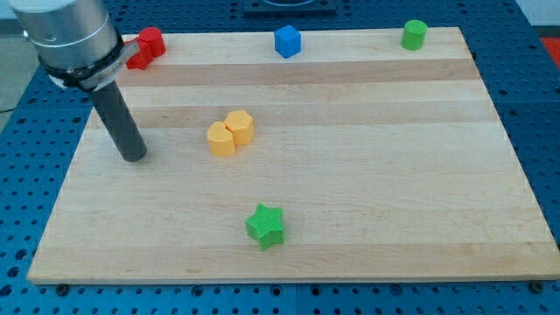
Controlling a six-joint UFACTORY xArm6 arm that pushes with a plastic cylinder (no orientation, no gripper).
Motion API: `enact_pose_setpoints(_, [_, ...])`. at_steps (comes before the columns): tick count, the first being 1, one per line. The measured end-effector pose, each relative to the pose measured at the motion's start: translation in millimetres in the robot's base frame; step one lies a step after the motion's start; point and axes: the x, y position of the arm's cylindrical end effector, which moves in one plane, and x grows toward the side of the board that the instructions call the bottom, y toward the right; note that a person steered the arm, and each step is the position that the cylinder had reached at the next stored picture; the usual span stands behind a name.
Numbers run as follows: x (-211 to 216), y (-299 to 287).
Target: Place the red star to the right side of the blue cube
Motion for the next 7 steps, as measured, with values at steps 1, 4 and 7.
enact_pose_setpoints(1, [-8.3,-8.3])
enact_pose_setpoints(4, [-27.8,-44.4])
enact_pose_setpoints(7, [-27.6,1.6])
